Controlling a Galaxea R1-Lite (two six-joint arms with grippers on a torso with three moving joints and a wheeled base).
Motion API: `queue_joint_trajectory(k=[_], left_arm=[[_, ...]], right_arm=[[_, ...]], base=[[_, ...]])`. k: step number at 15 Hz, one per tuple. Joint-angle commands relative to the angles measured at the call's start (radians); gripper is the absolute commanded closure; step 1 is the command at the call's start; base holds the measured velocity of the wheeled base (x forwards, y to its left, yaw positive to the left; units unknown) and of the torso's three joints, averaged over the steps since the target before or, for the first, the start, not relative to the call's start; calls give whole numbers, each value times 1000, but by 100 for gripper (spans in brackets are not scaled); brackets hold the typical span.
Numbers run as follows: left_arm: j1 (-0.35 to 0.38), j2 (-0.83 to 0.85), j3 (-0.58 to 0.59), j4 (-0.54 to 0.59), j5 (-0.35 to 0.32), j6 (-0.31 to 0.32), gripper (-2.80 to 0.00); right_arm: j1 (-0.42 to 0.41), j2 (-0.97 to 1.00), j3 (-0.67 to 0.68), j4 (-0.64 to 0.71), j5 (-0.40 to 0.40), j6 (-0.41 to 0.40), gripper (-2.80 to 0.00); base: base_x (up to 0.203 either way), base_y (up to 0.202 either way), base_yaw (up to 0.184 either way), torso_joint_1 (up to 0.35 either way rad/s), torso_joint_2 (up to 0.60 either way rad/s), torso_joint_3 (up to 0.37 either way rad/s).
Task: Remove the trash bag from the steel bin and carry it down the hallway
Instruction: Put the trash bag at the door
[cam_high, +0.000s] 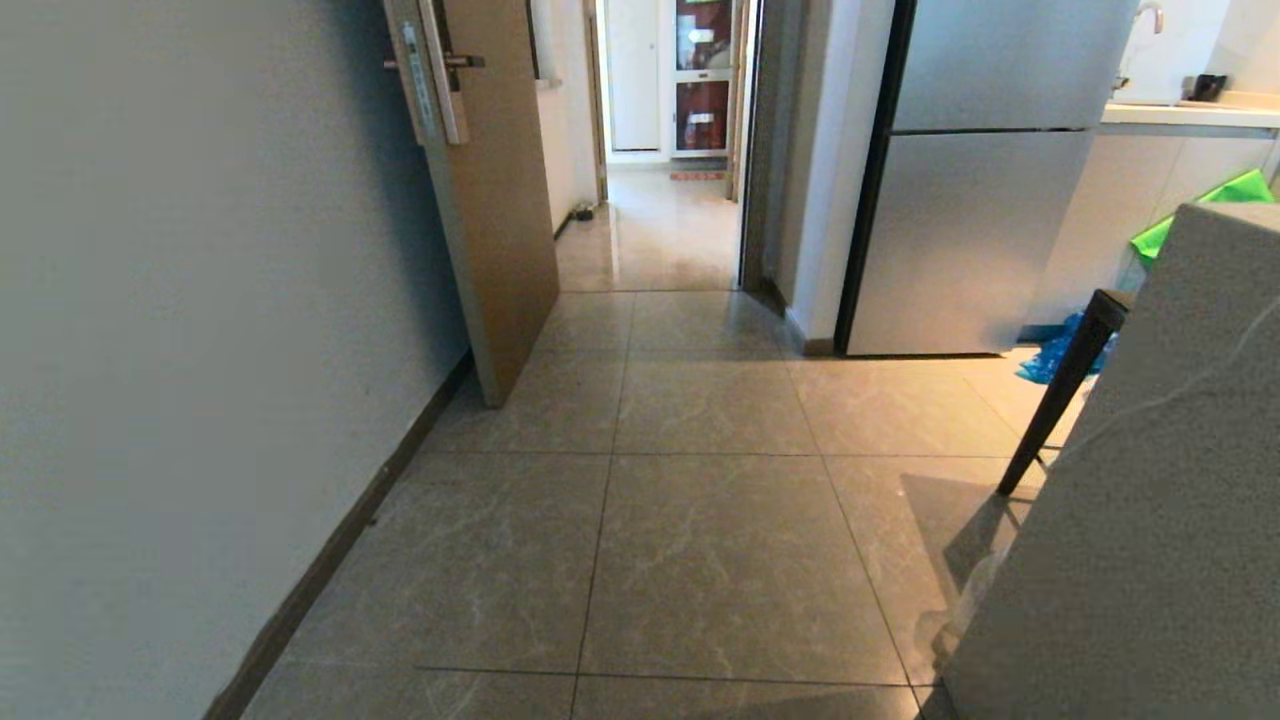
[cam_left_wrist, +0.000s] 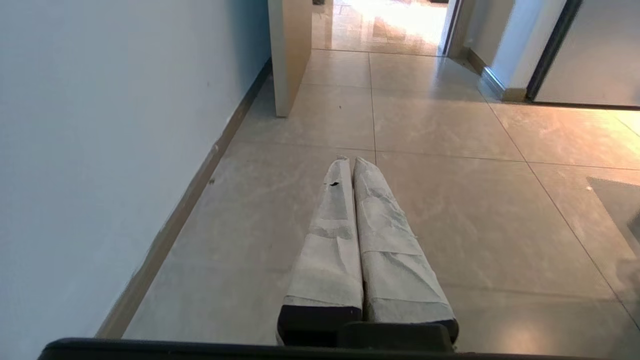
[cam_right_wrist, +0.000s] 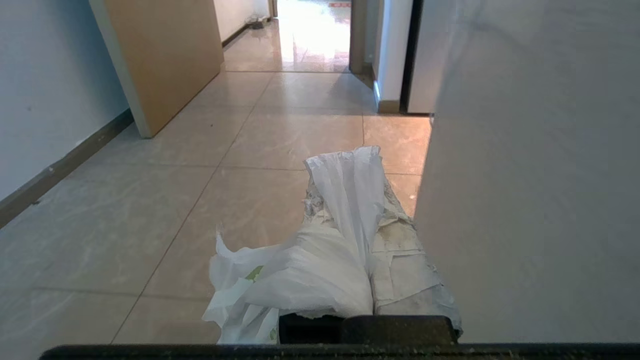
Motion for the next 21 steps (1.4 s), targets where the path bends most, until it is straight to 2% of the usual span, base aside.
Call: queue_joint_trajectory(k=[1,21], left_arm=[[0,-2,1,0,1,0,0],[0,-2,1,0,1,0,0]], right_arm=[[1,0,40,-1,0,0,0],[0,0,40,-1,0,-1,0]], base=[[189,0,3,6,2,-2],[191,0,1,2,2,2]])
